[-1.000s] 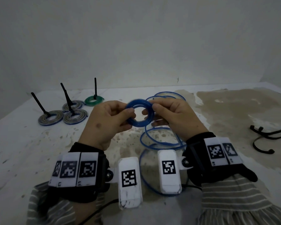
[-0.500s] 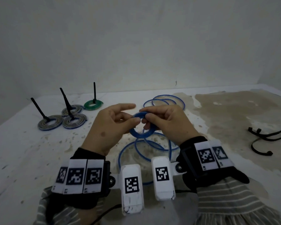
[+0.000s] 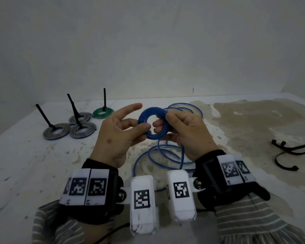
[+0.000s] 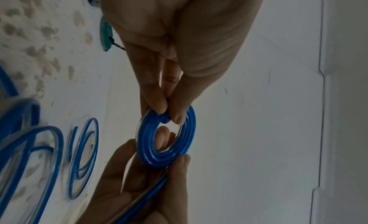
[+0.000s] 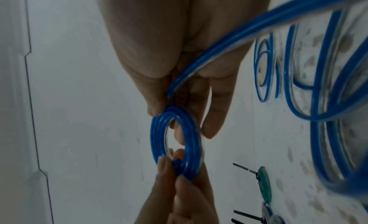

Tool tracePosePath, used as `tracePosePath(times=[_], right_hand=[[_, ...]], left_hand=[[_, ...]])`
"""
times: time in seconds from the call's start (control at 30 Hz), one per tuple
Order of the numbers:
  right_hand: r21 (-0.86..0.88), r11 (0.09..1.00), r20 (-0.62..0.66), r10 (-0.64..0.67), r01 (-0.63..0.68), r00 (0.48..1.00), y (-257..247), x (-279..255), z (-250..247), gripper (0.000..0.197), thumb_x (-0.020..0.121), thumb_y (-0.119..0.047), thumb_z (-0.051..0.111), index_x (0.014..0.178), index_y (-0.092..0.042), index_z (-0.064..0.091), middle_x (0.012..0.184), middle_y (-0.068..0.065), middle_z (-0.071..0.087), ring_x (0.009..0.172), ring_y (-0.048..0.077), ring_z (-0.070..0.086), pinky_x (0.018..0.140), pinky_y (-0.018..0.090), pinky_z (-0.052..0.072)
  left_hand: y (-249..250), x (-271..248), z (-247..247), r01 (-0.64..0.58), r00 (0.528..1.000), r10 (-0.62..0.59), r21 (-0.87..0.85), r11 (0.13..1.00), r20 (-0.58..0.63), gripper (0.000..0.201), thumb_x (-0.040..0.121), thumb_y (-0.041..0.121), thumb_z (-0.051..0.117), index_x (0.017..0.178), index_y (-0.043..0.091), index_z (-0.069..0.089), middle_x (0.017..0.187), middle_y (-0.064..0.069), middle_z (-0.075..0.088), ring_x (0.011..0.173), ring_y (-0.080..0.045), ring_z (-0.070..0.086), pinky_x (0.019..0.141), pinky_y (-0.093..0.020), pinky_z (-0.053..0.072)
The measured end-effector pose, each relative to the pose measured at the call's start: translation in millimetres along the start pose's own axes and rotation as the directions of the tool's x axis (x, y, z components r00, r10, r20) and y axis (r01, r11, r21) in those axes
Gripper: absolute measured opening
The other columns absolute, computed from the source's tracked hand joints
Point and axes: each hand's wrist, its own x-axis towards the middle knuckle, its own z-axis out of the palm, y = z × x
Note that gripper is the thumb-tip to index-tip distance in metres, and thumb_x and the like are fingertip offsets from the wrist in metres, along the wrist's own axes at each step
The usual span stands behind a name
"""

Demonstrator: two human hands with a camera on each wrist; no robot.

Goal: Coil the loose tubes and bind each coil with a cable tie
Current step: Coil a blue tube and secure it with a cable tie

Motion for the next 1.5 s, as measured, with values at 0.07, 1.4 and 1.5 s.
tracePosePath(times=[0.07, 1.4, 1.5], right_hand=[[0.046, 0.999, -0.011, -0.012, 0.013, 1.000, -1.2, 0.5, 2.7, 0.027, 0.096, -0.012, 0.040, 0.085, -0.008, 0.064, 0.068, 0.000, 0.067, 0.060, 0.010, 0.061, 0.061, 0.026, 0.054], [-0.481, 0.860, 0.081, -0.153, 0.173, 0.985, -2.0, -3.5, -7.7, 0.025, 0.093, -0.009, 0.049, 0.081, -0.001, 0.069, 0.056, -0.004, 0.057, 0.049, 0.005, 0.048, 0.053, 0.016, 0.043], [-0.423, 0.894, 0.030, -0.146, 0.145, 0.989, -1.8, -3.6, -5.1, 0.015, 0.090, -0.008, 0.055, 0.085, -0.006, 0.069, 0.054, -0.003, 0.061, 0.046, 0.005, 0.049, 0.050, 0.017, 0.044]], left_hand=[[-1.1, -0.5, 2.3, 0.035, 0.999, -0.034, -0.096, 0.995, 0.012, 0.041, 0.073, -0.001, 0.066, 0.107, 0.021, 0.061, 0.063, 0.001, 0.068, 0.061, -0.009, 0.066, 0.053, -0.018, 0.051], [-4.0, -7.9, 0.6, 0.151, 0.970, -0.178, 0.163, 0.975, 0.165, 0.012, 0.081, 0.005, 0.062, 0.088, 0.011, 0.069, 0.070, -0.003, 0.072, 0.066, -0.011, 0.067, 0.061, -0.021, 0.055], [-3.4, -9.3, 0.8, 0.141, 0.968, -0.187, 0.250, 0.958, 0.167, 0.008, 0.080, 0.005, 0.064, 0.083, 0.011, 0.068, 0.066, -0.002, 0.072, 0.058, -0.009, 0.067, 0.054, -0.018, 0.054]])
